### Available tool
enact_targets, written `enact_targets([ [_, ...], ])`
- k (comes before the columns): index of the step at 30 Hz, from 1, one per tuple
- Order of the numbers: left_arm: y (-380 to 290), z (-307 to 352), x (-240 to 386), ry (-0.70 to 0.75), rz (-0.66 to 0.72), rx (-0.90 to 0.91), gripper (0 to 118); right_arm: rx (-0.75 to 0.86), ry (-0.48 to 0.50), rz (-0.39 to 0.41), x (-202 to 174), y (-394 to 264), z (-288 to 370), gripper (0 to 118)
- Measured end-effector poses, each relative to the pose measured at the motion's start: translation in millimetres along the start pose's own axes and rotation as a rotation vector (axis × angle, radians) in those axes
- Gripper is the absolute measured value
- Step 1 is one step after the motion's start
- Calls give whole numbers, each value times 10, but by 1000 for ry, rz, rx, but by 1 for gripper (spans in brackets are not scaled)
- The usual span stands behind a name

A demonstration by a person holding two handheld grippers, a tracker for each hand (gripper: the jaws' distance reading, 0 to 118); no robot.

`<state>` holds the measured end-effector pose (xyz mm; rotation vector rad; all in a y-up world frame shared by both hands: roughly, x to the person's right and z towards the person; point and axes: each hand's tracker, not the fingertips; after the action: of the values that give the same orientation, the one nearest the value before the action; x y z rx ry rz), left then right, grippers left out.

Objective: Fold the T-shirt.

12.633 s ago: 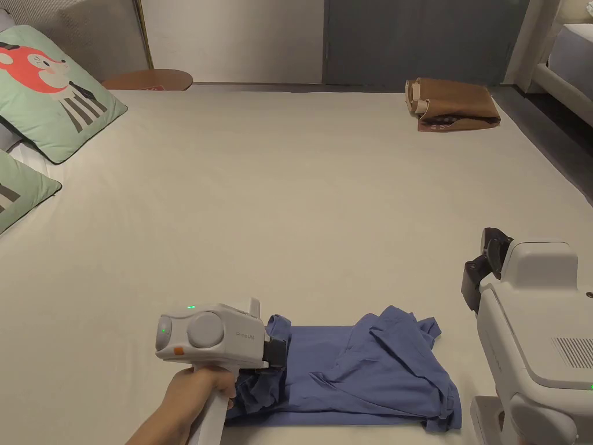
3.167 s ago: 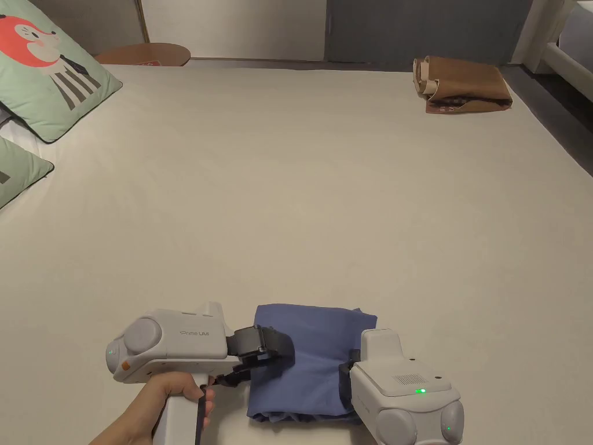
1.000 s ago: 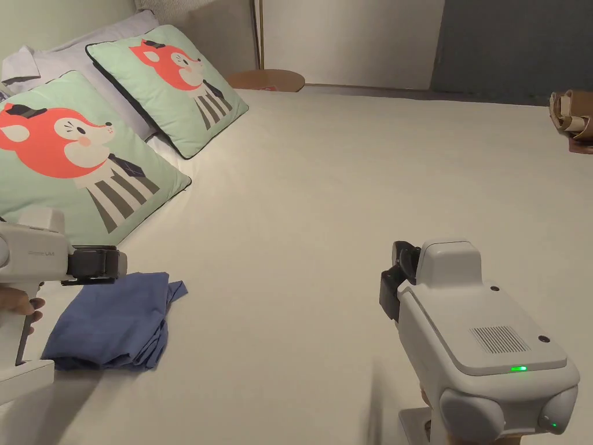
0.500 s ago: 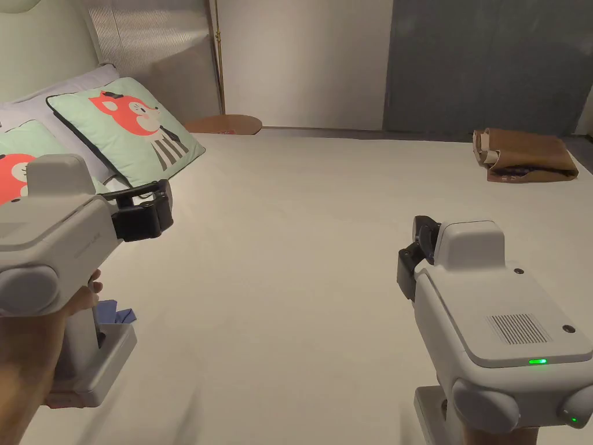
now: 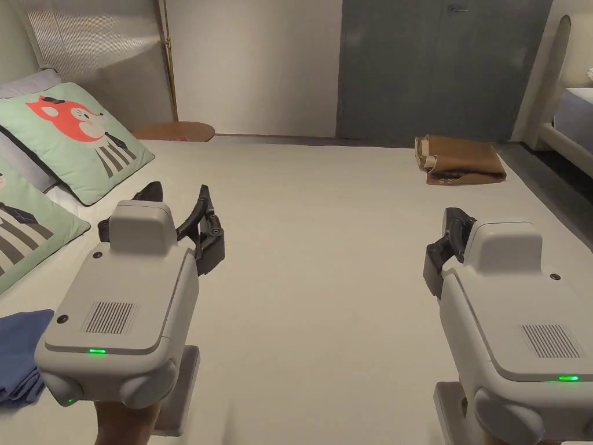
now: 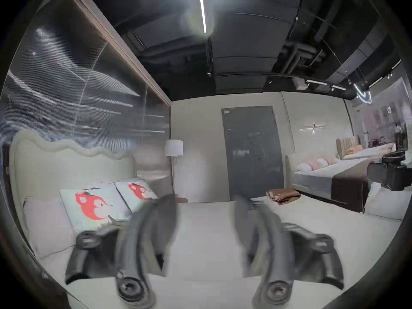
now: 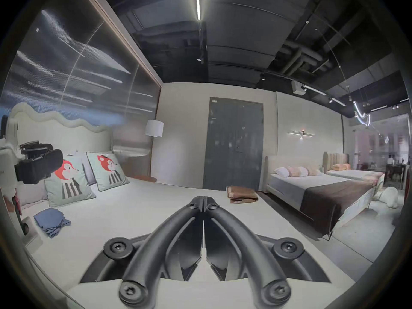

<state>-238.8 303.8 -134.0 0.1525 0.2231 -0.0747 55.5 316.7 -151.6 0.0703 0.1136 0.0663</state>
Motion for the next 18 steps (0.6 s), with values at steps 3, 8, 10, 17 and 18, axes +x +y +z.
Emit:
enact_targets([
  [3,-17,-10,56,-24,21,-14,0,2,-20,-4,89,-15,43,0],
  [8,-16,24,124,-52,10,-23,0,2,-39,0,168,-8,110,0],
  [10,-9,22,134,-58,16,-25,0,2,-44,0,180,-21,100,0],
  [17,-22,32,182,-70,0,-34,0,-2,-47,5,193,-29,100,0],
  [18,-21,28,184,-71,-3,-36,0,-3,-47,5,191,-26,105,0],
])
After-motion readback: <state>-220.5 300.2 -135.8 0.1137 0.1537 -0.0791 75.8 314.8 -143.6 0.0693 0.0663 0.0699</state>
